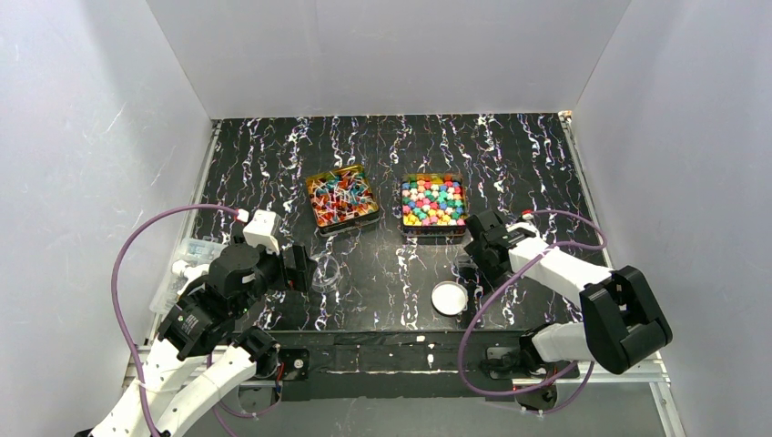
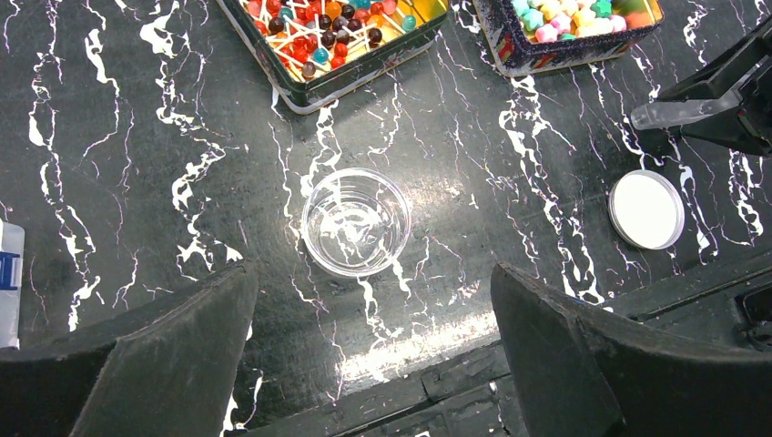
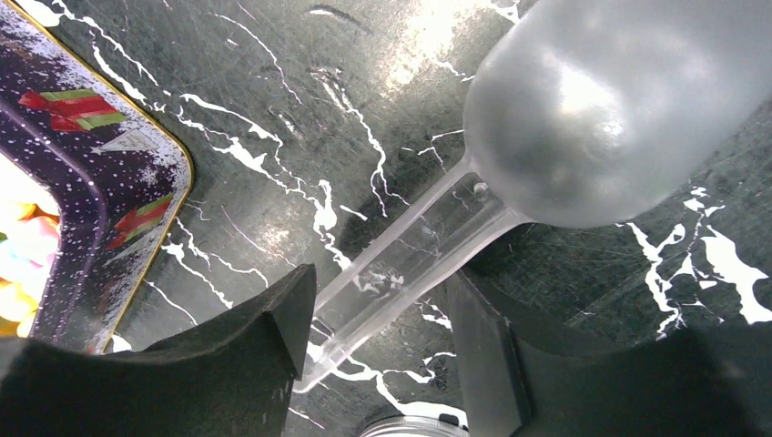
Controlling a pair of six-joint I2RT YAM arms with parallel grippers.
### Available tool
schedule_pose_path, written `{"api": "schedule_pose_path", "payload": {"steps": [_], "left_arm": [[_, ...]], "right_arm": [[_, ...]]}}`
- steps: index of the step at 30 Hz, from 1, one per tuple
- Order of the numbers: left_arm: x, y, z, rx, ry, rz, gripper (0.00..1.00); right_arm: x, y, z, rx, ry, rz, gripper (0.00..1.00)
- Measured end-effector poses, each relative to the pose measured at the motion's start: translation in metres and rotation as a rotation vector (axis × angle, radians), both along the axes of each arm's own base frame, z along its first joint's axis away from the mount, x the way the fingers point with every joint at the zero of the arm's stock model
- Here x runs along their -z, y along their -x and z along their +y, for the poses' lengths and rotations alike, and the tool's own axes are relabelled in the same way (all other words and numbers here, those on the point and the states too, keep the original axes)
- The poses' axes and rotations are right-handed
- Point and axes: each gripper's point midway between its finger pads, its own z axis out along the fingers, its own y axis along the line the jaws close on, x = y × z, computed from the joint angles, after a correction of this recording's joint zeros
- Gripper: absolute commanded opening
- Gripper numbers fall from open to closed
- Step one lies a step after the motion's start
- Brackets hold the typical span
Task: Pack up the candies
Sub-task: Pick up the spatula from the center of the board.
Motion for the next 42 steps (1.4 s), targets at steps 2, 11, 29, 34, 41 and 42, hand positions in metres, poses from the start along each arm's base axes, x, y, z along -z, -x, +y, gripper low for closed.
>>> {"api": "schedule_pose_path", "payload": {"steps": [2,11,29,34,41,42], "left_arm": [[0.0,0.0,0.0,0.0,0.0,0.0,0.99],[0.0,0.0,0.0,0.0,0.0,0.0,0.99],[0.002,-0.001,-0.001,0.003,-0.007,0.011,0.99],[0.005,-0.001,-0.003,0.01,-0.011,0.024,0.99],[0.006,0.001,-0.009,0.04,-0.005,0.038,0.99],[0.006,0.001,-0.01,0.045,-0.001,0.037,0.99]], "right_arm": [[0.0,0.0,0.0,-0.006,0.0,0.002,0.56],[0.004,0.002,-0.001,-0.042,0.015,0.012,0.37],[-0.046,-0.009,-0.003,-0.263,0.106,-0.082,0.01],[-0.075,-0.017,0.001,-0.361,0.137,-0.13,0.01],[-0.114,-0.023,0.028,-0.602,0.105,-0.187,0.01],[-0.118,-0.022,0.031,-0.636,0.097,-0.197,0.01]]}}
